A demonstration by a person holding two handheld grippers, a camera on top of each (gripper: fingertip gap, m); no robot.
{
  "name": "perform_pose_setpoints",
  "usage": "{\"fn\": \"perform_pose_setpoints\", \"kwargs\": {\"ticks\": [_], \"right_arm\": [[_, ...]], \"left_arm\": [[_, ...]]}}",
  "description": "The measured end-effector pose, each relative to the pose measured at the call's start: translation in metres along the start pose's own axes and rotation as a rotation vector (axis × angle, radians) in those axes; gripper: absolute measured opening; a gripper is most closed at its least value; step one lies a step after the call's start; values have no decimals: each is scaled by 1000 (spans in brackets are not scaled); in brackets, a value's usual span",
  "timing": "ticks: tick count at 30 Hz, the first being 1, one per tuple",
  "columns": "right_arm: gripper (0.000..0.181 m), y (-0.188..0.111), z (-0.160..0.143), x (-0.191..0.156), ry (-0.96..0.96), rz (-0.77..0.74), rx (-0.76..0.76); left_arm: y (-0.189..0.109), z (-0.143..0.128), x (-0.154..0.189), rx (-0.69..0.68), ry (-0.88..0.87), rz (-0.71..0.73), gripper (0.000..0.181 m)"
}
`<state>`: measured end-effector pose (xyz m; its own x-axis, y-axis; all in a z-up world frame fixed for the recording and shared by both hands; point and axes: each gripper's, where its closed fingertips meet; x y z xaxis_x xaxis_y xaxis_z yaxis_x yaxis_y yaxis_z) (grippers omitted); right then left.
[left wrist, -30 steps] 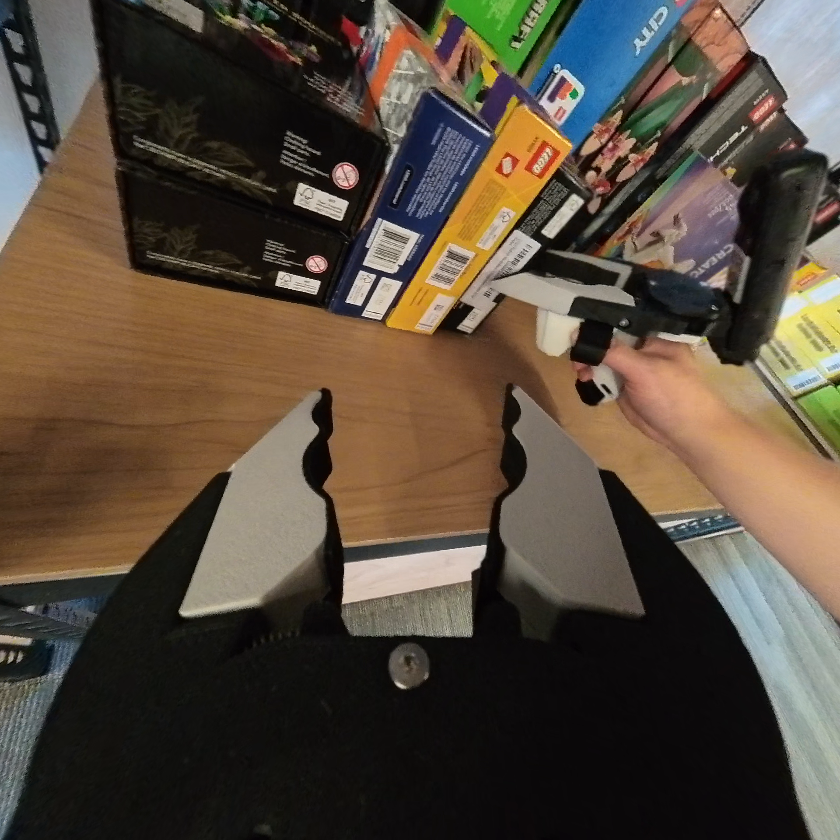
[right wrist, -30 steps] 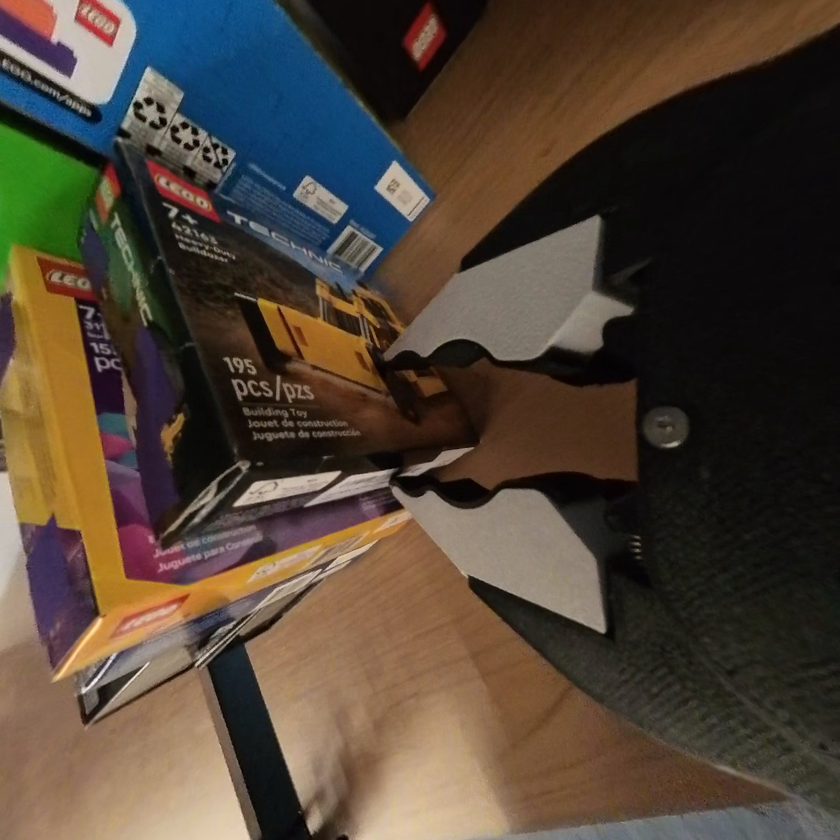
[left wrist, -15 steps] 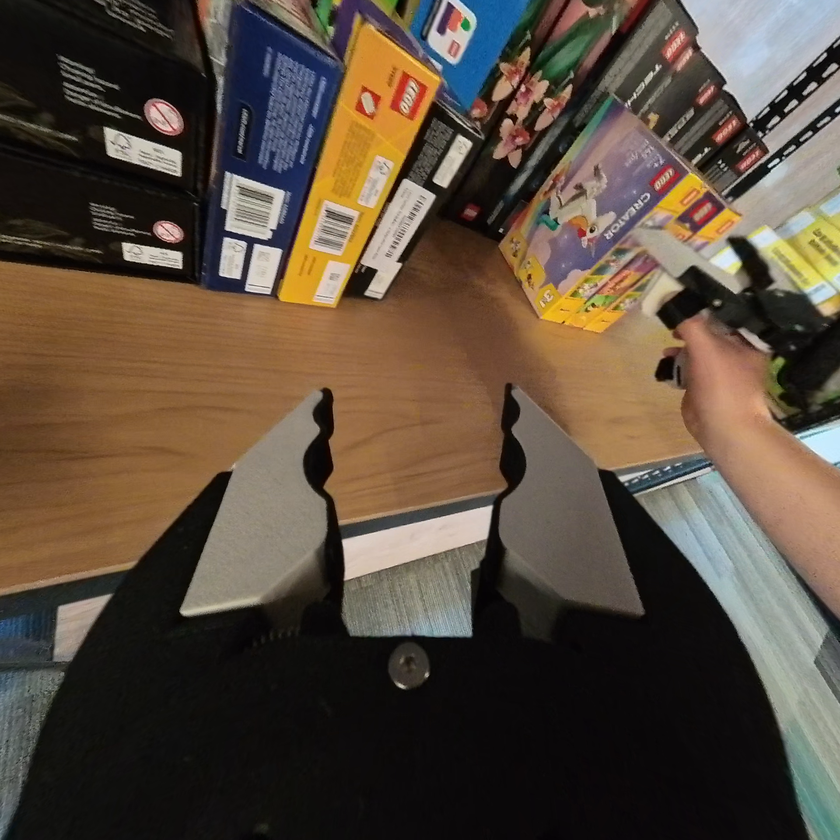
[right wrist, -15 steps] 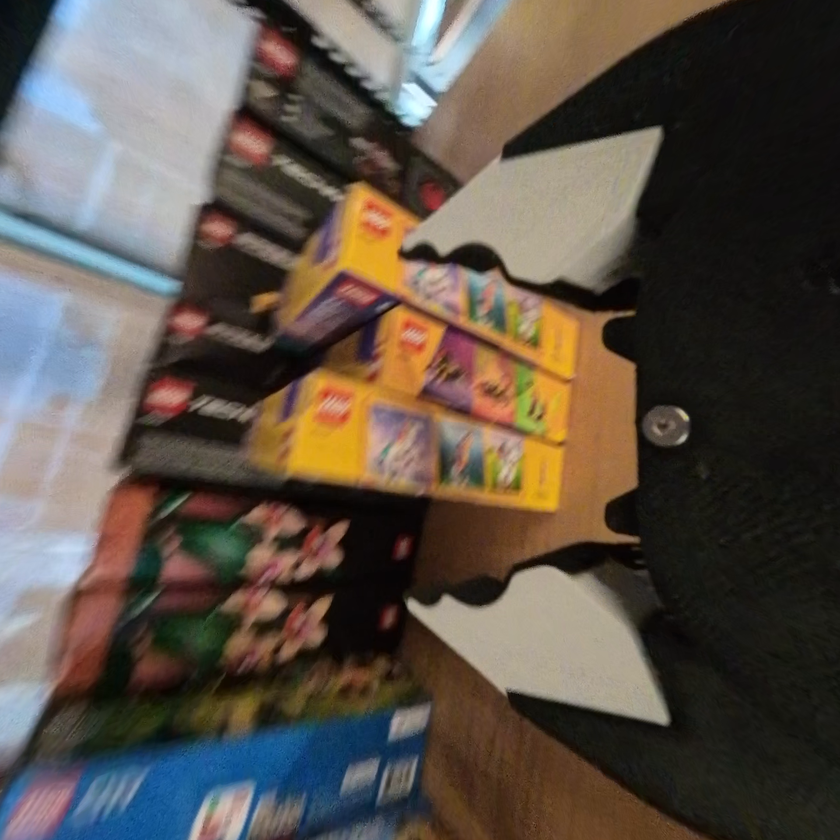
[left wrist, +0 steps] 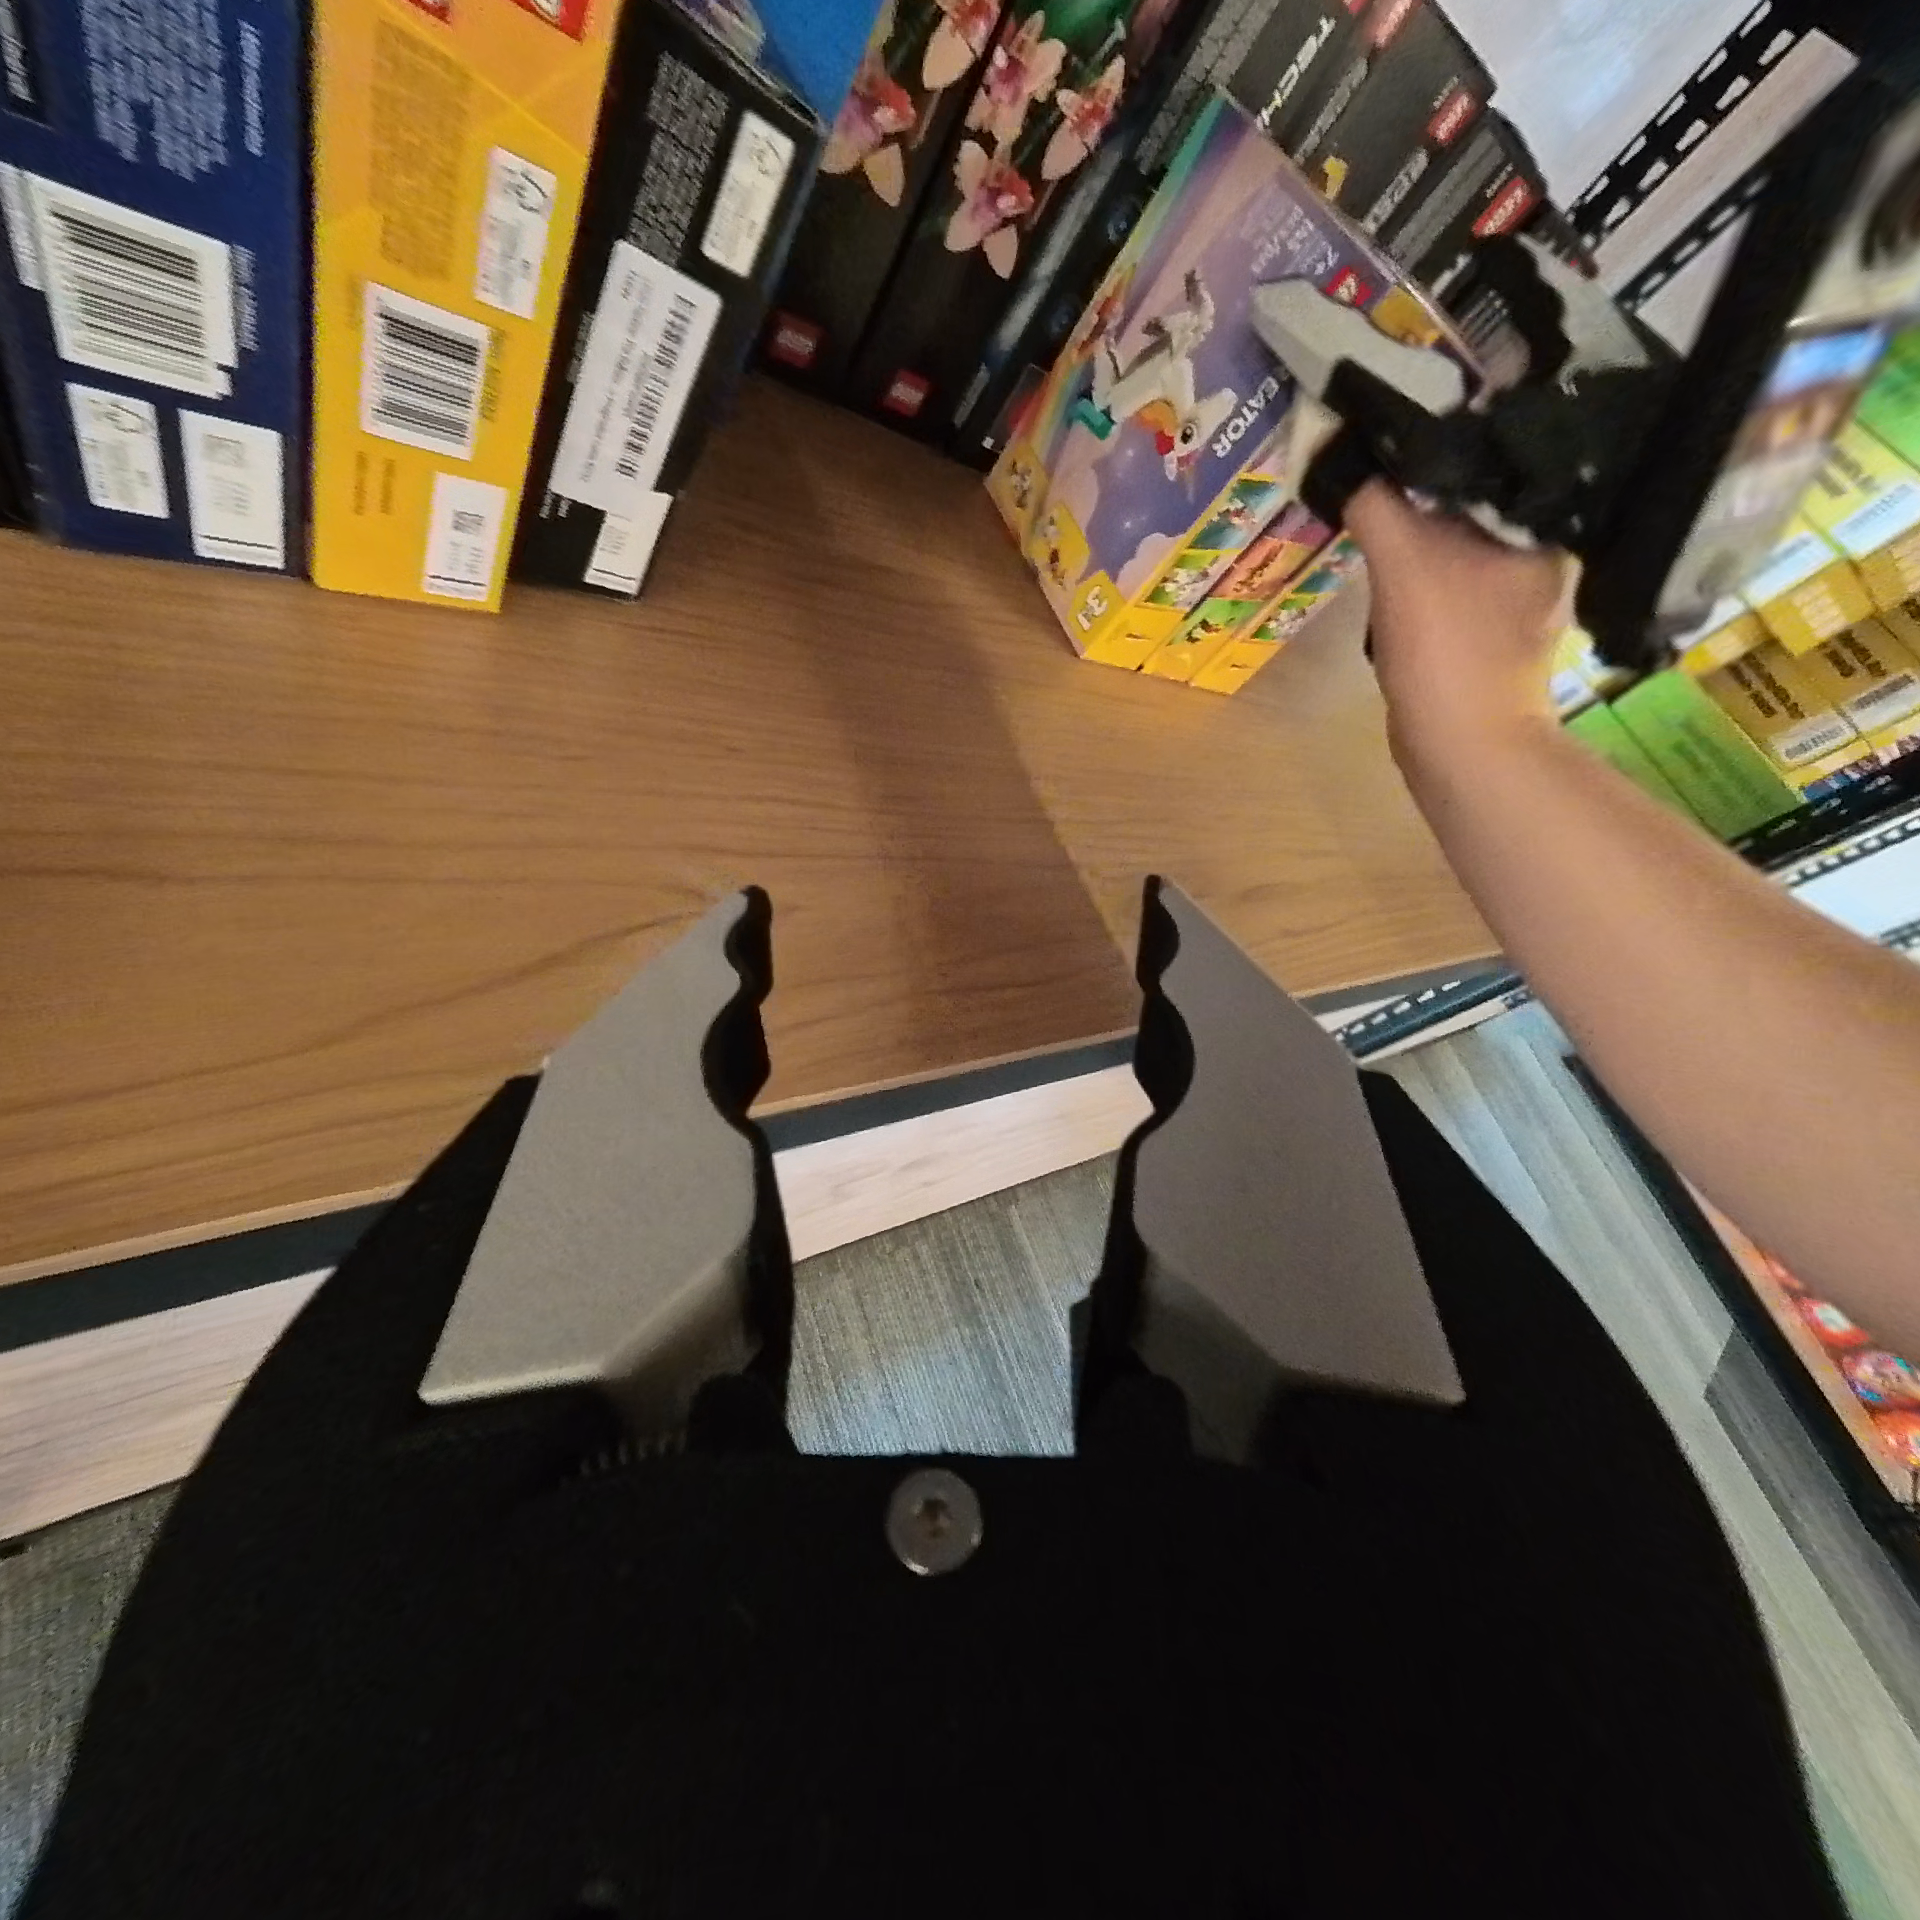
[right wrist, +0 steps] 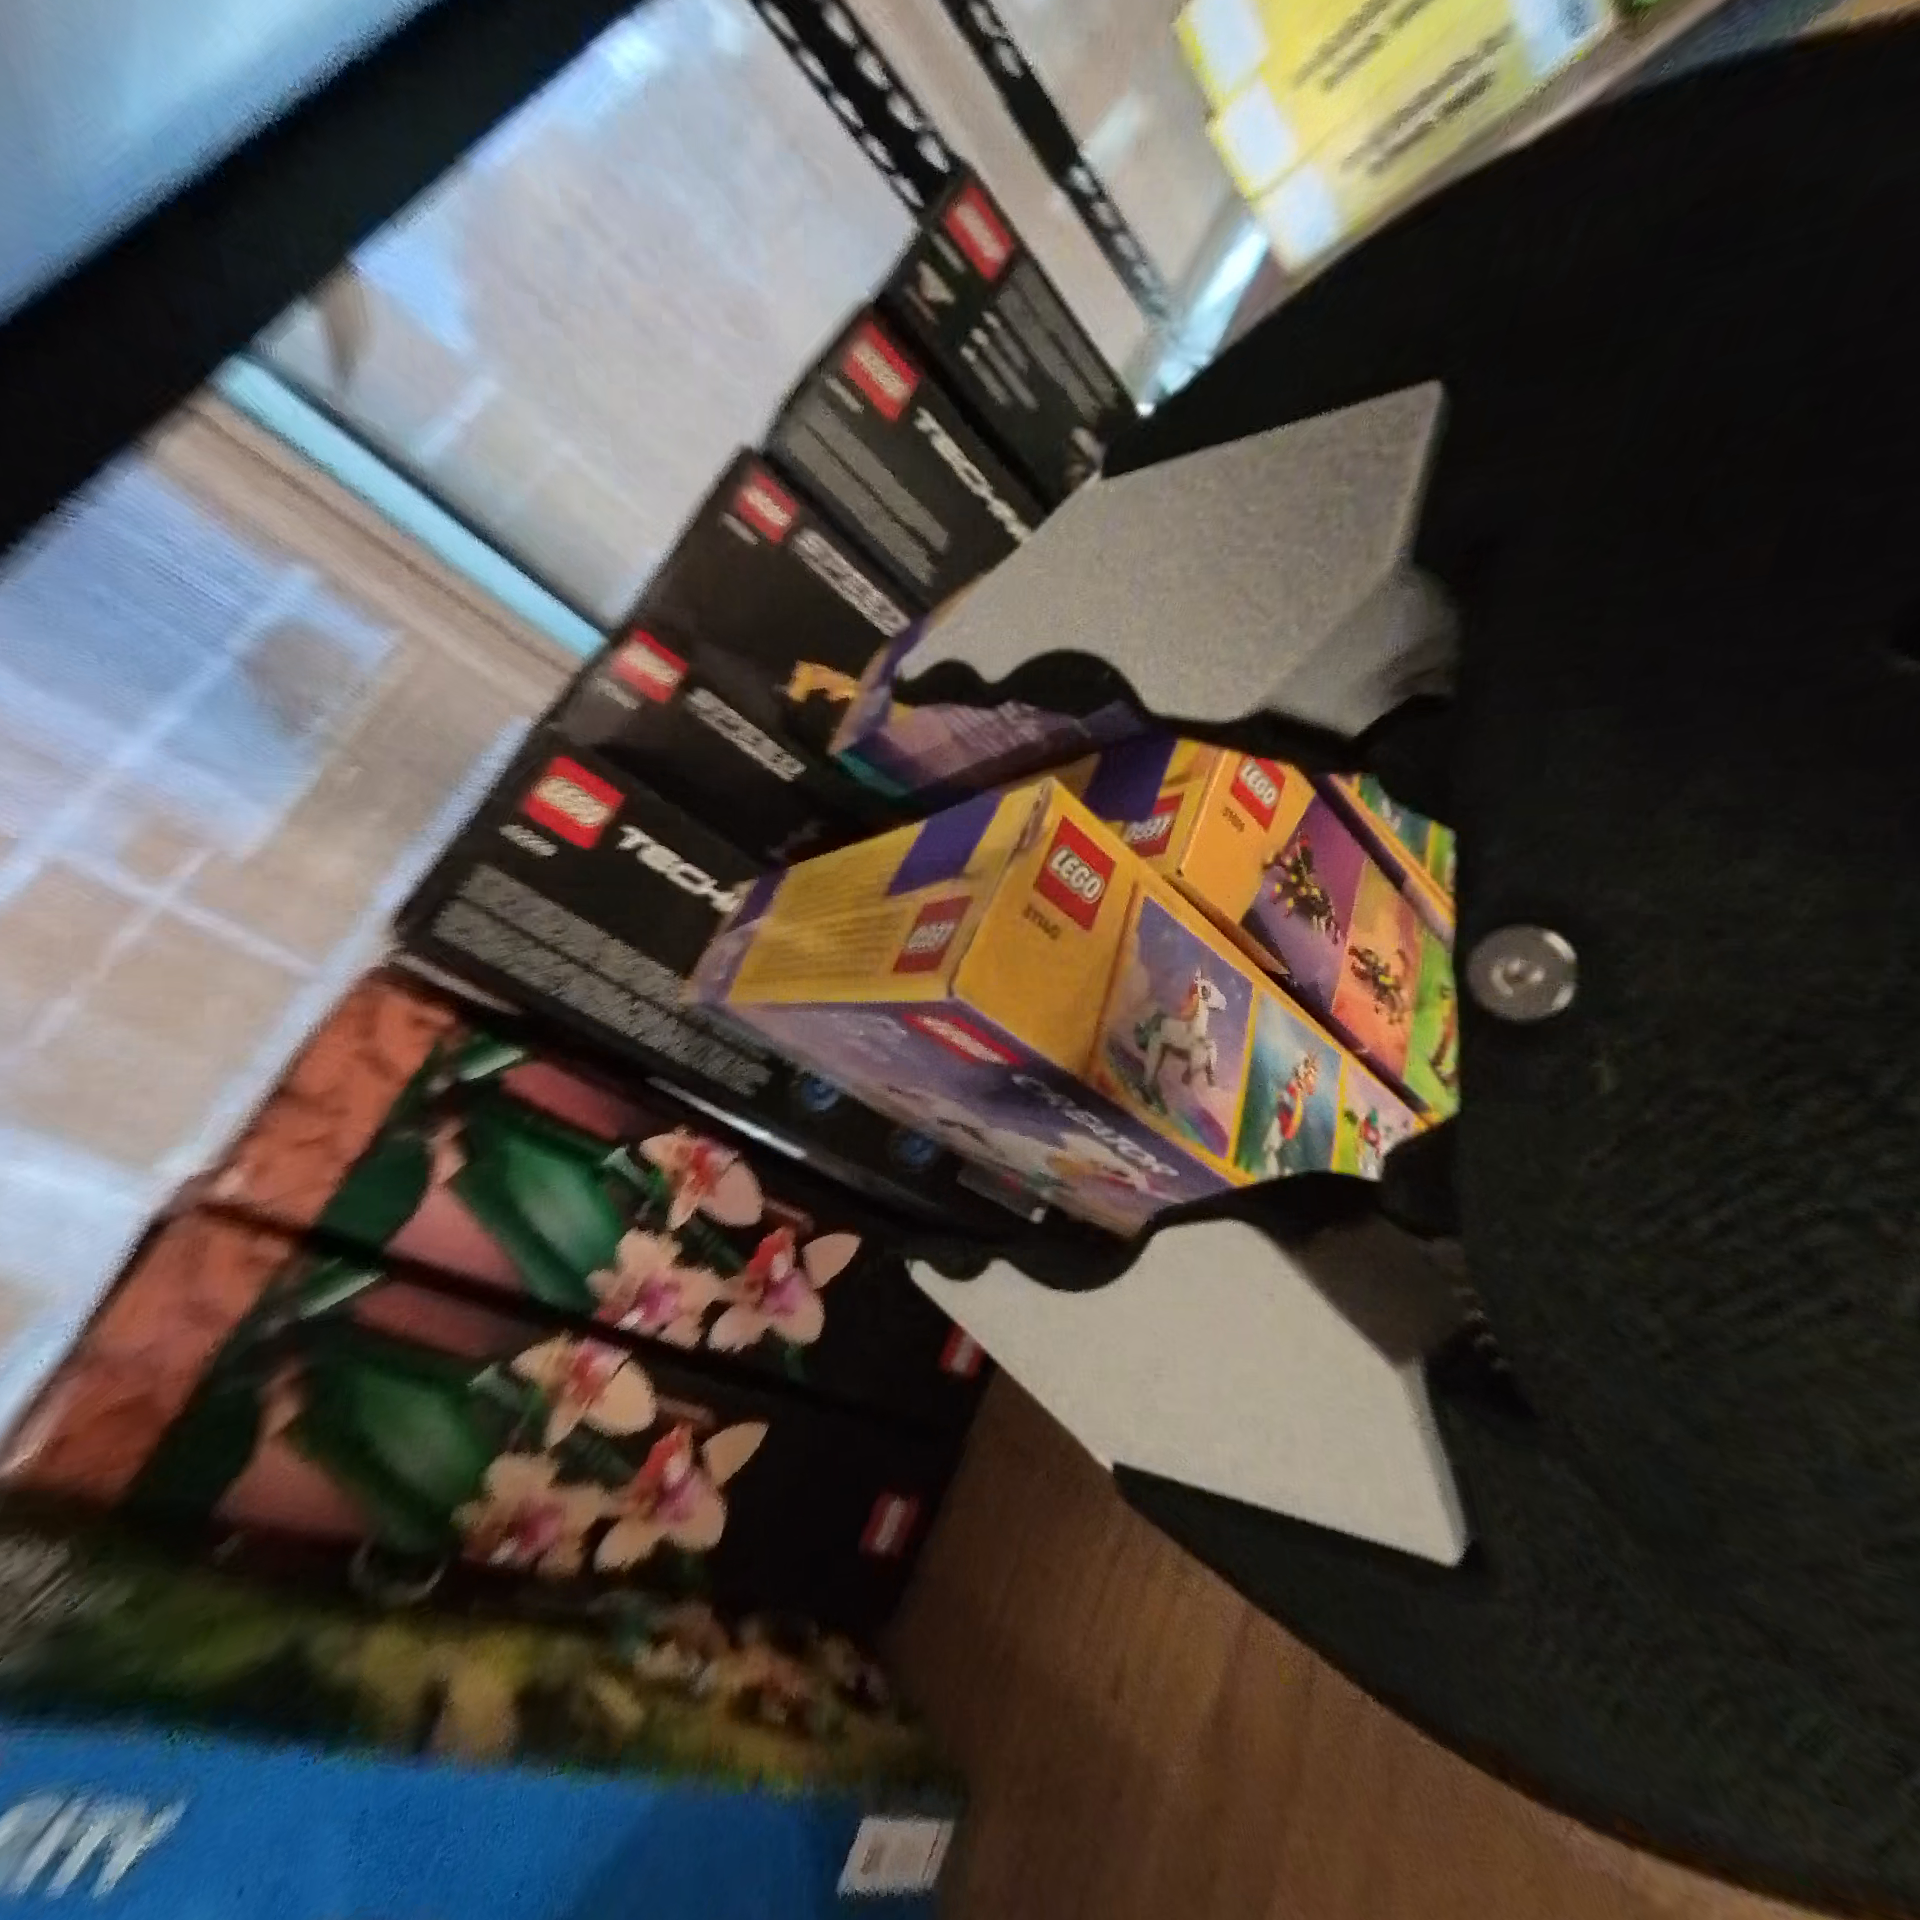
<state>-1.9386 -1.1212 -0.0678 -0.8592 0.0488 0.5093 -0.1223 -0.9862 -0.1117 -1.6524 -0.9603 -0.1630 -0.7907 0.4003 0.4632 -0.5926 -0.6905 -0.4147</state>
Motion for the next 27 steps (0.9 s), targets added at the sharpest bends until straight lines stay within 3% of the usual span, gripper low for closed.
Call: {"fn": "perform_pose_setpoints", "kwargs": {"ticks": [3,4,5,11,17,24,27], "right_arm": [[87,17,-22,-2,69,50,-155],[64,15,-18,3,62,34,-146],[57,15,-13,0,66,73,-129],[54,-11,-6,-18,268,198,-147],[52,-48,38,-90,423,328,-43],[52,-38,85,-167,516,439,-4],[75,-34,74,-201,559,552,-121]], "left_arm": [[0,-8,7,-15,-2,-14,69],[0,-10,9,-19,-9,-20,68],[-1,-12,10,-23,-15,-26,68],[-11,-13,10,-32,-29,-45,68],[-19,-17,3,-35,-39,-61,66],[-22,-9,1,-11,-56,-70,64],[-24,-8,-1,-4,-65,-70,64]]}}
Point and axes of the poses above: each gripper's, where its closed fingertips meet, y out along the fingers, z out of its top, x = y × z across the jaws, and after that the axes turned 10 degrees about z, right-handed
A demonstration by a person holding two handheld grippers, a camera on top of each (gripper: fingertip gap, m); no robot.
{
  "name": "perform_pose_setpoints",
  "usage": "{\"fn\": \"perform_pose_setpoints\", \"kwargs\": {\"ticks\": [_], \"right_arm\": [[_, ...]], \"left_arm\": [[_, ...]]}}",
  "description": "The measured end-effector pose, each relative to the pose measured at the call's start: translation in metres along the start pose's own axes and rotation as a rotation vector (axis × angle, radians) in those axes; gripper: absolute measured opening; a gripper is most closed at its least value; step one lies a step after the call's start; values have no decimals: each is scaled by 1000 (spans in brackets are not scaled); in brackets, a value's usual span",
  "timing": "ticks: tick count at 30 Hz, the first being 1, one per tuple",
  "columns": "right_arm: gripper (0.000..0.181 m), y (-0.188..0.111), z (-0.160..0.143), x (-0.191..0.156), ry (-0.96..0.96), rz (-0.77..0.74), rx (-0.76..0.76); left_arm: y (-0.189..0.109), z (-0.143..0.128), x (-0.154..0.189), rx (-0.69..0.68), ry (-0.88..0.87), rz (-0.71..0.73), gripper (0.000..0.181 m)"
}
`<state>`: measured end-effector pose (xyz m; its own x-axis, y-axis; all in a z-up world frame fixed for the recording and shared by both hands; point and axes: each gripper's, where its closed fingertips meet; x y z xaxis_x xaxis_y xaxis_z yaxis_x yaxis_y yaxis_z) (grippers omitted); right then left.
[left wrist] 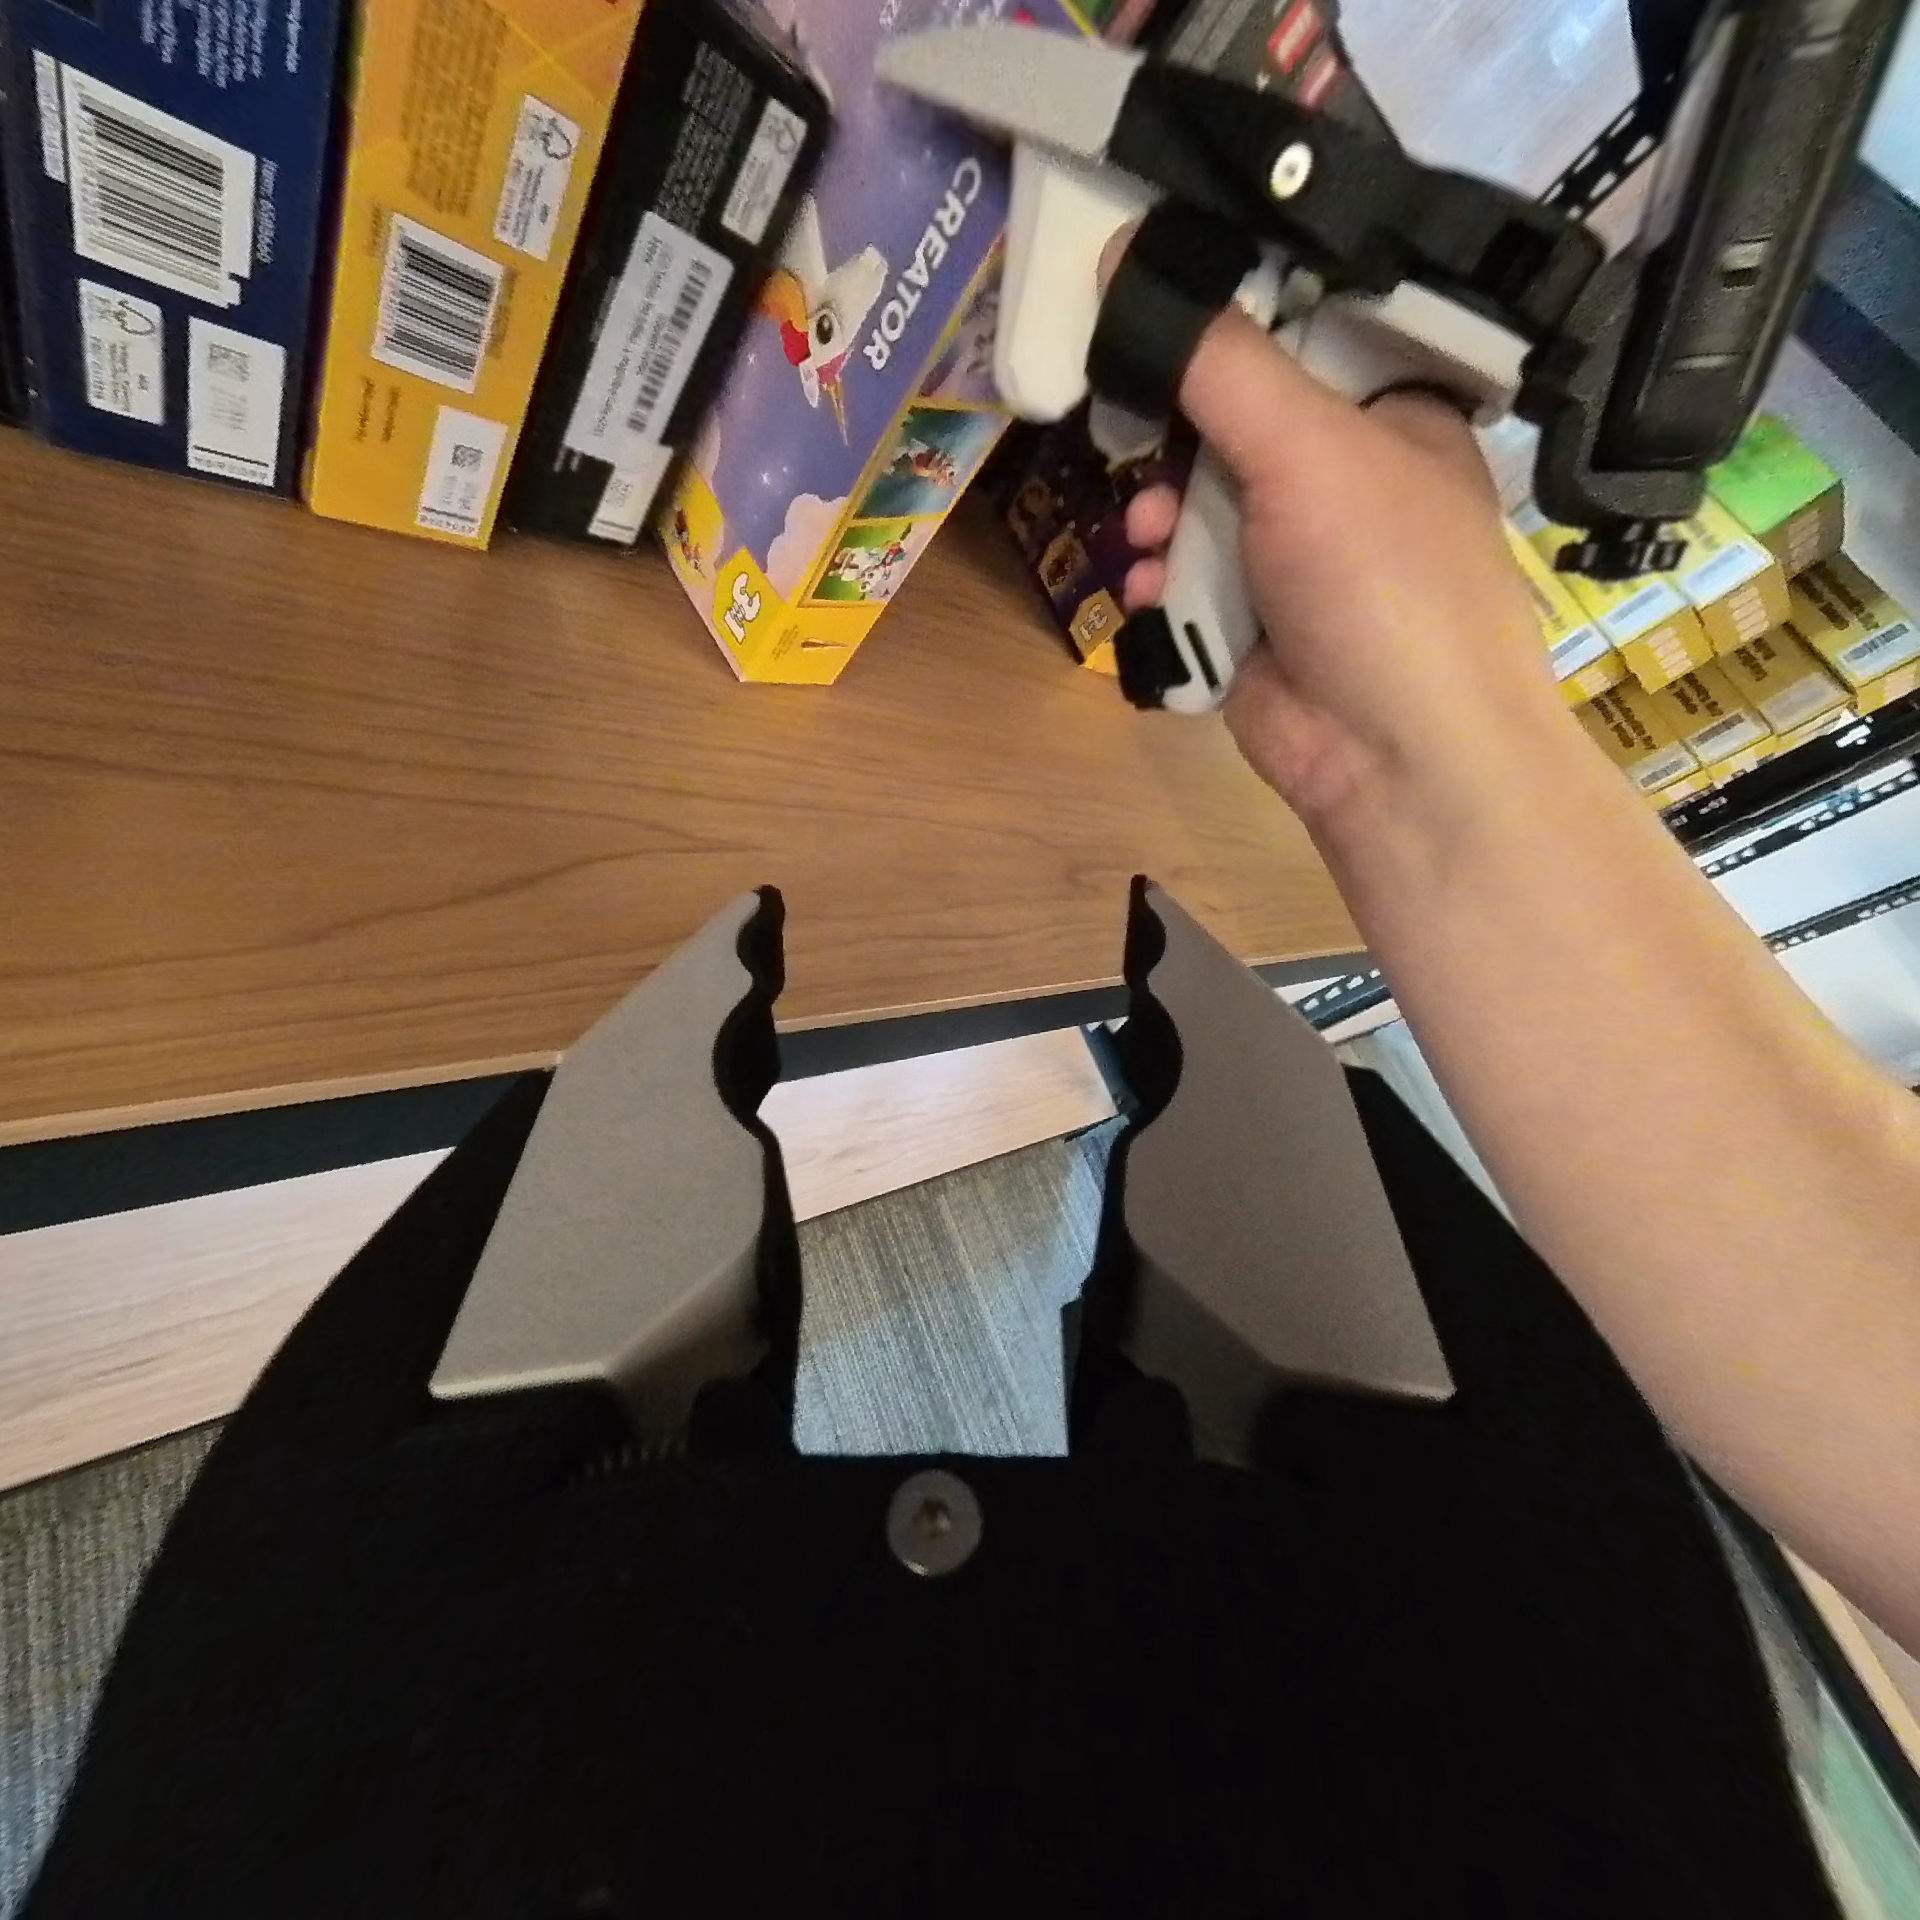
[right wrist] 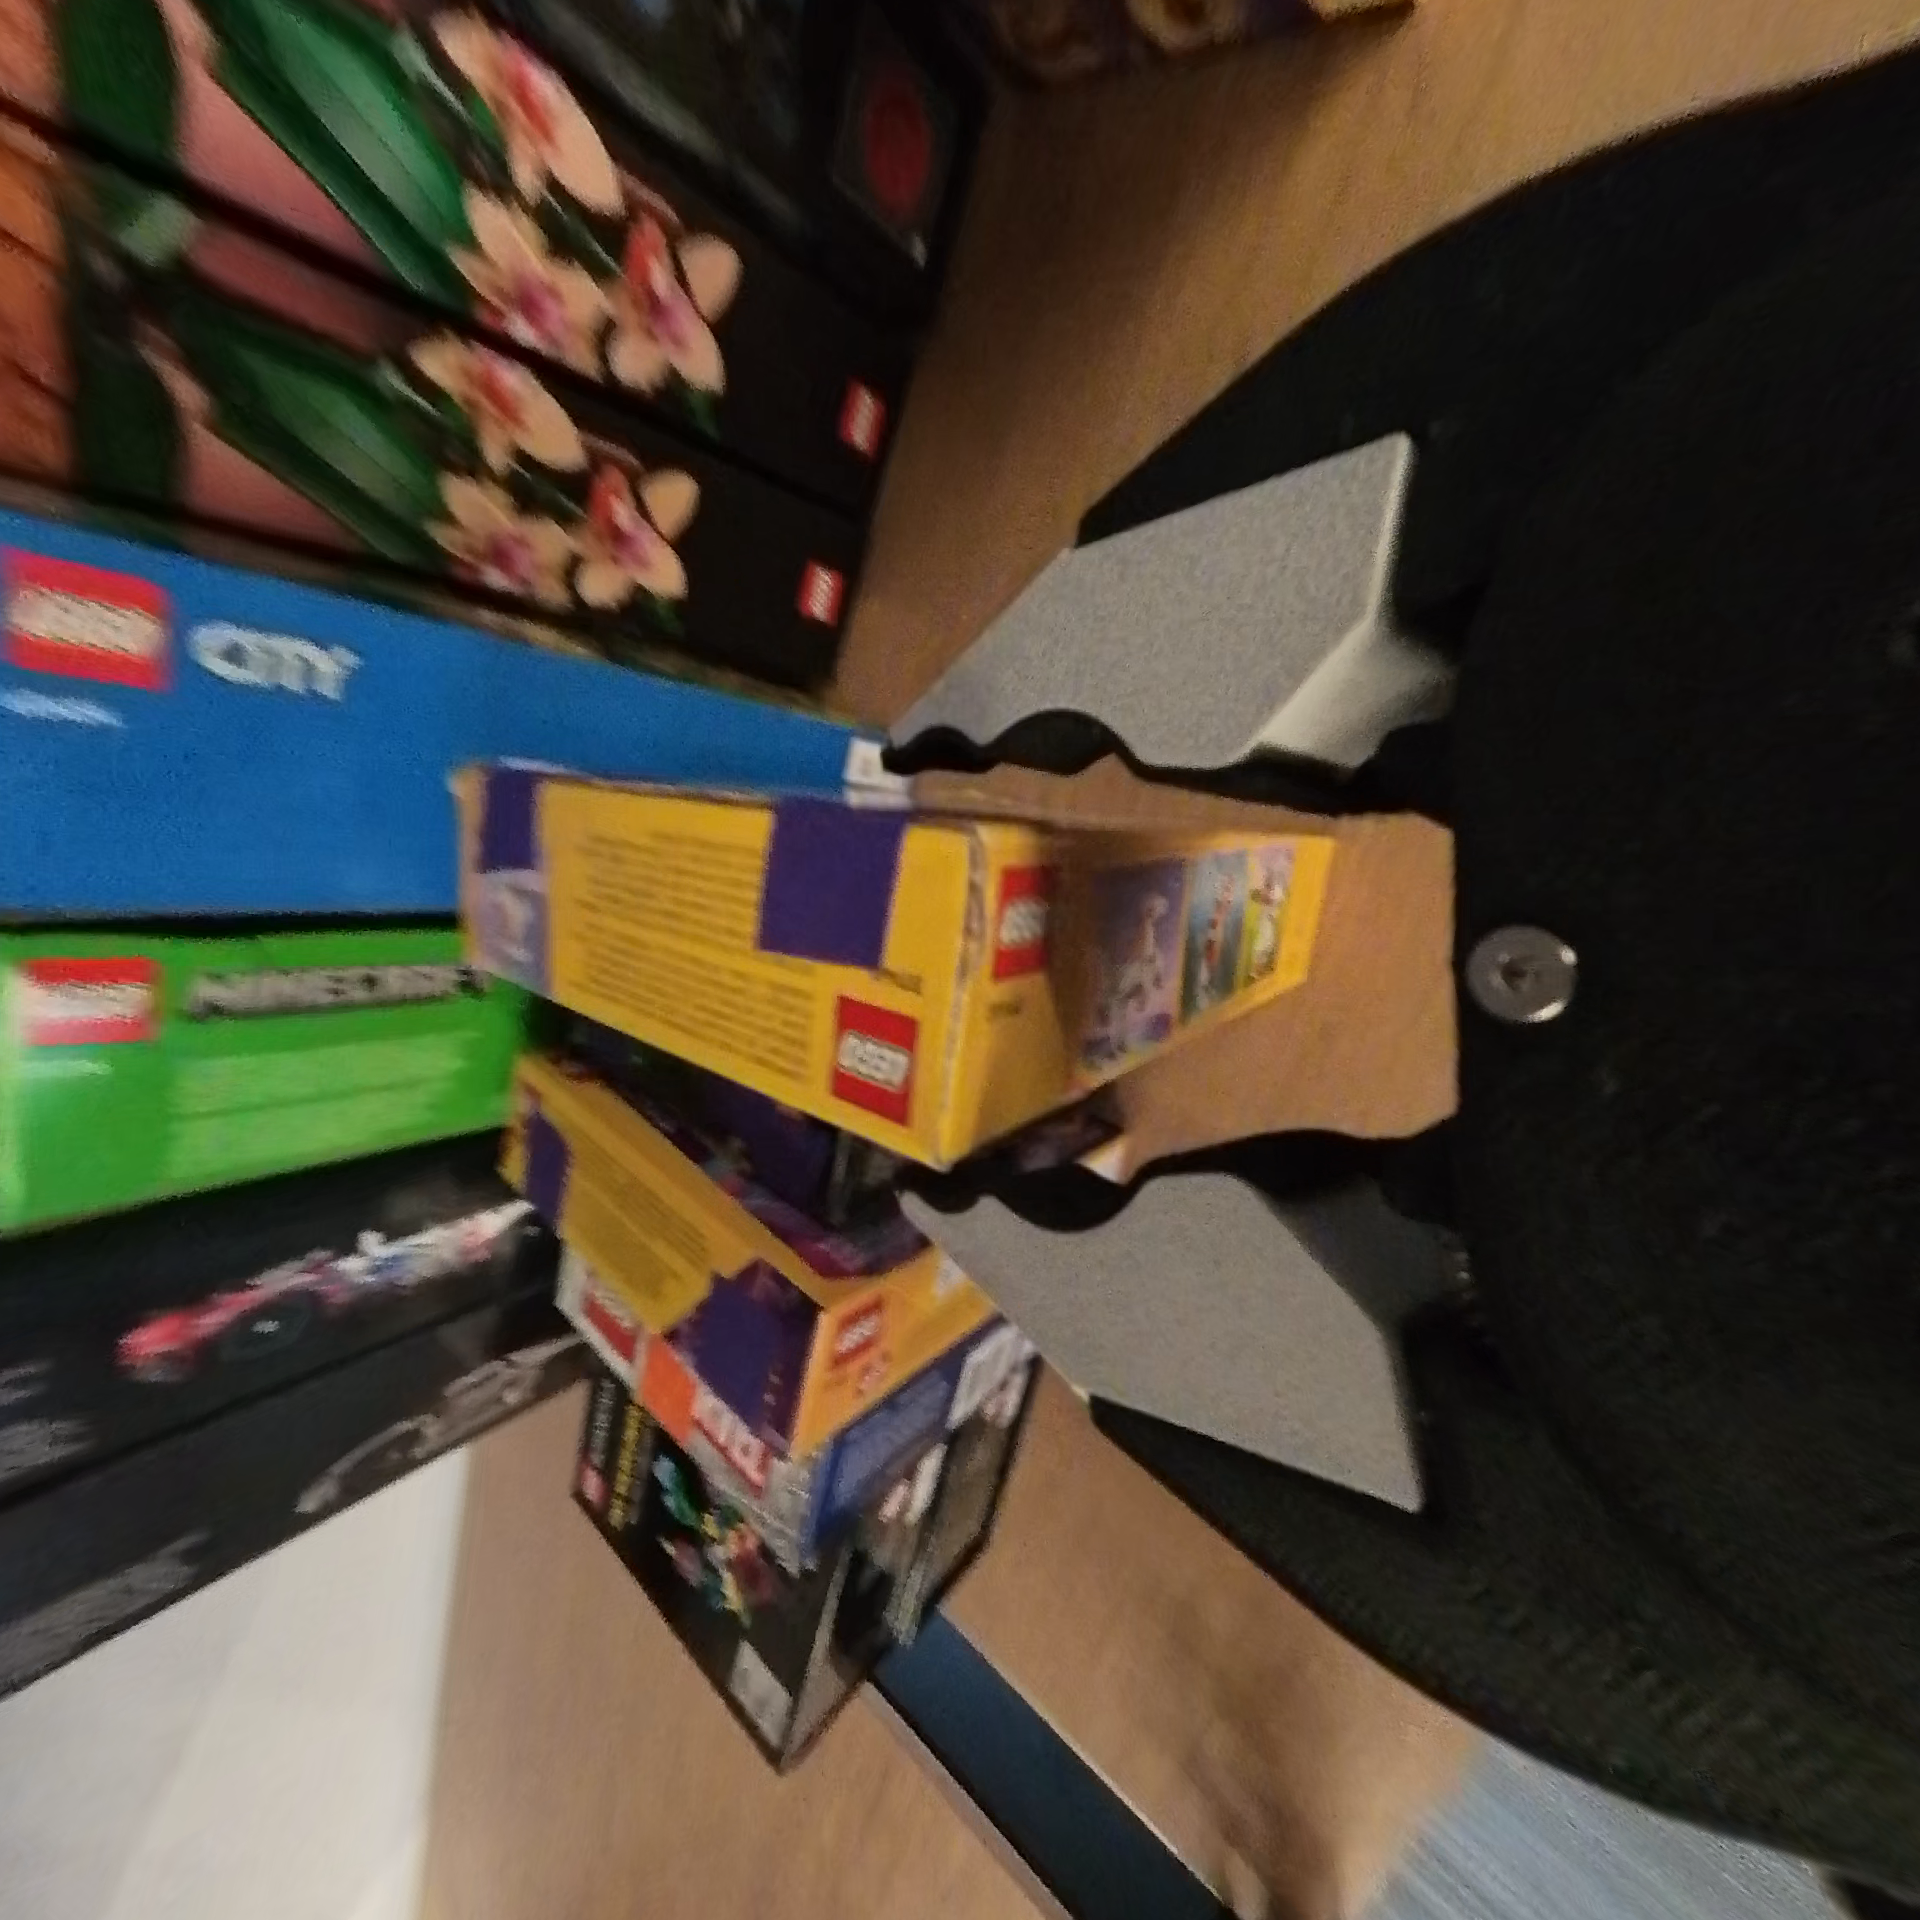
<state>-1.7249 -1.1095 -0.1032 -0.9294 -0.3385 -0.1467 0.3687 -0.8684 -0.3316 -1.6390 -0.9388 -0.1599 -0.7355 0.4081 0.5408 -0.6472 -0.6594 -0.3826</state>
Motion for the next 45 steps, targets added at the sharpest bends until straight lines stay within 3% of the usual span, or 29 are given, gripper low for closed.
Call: {"fn": "perform_pose_setpoints", "kwargs": {"ticks": [2,7,15,18,20,23,26,28,32,34,36,42,43,44,45], "right_arm": [[77,-1,-12,-7,18,71,-37],[51,-16,-34,0,8,133,-48],[53,14,-29,4,-3,139,-64],[57,7,-35,0,-4,194,-67],[57,-17,-37,6,-59,194,-30],[66,-77,-25,77,-209,-93,119],[115,-139,-7,182,-281,-447,225],[149,-143,-16,236,-170,-489,199],[151,-112,-39,282,-127,-464,123],[141,-92,-57,288,-117,-427,58],[114,-87,-61,290,-128,-398,51],[103,-95,-69,257,-95,-317,16],[94,-96,-73,242,-92,-289,14],[53,-91,-77,213,-111,-182,1],[53,-88,-82,199,-114,-188,-14]], "left_arm": [[-4,1,-2,7,-5,2,64],[-13,1,-11,11,-19,19,64],[-7,-2,-14,-10,-9,27,62],[0,-2,-6,-17,-17,12,62],[5,-2,0,-24,-14,0,61],[12,-1,8,-32,-5,-17,61],[17,-3,15,-47,6,-36,61],[21,-6,17,-63,24,-39,61],[28,-10,24,-76,22,-40,60],[31,-11,29,-78,17,-43,60],[33,-11,34,-83,15,-46,60],[30,-10,45,-83,15,-74,59],[29,-10,45,-82,14,-76,59],[28,-10,44,-82,11,-77,59],[27,-10,43,-80,7,-77,59]]}}
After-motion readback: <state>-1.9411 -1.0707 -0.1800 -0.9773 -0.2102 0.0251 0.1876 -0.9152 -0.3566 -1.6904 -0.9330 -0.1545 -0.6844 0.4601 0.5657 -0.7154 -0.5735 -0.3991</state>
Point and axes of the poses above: each gripper's, where its closed fingertips meet, y out along the fingers, z out of its top, x = y × z across the jaws, and after that the axes turned 10 degrees about z, right-handed
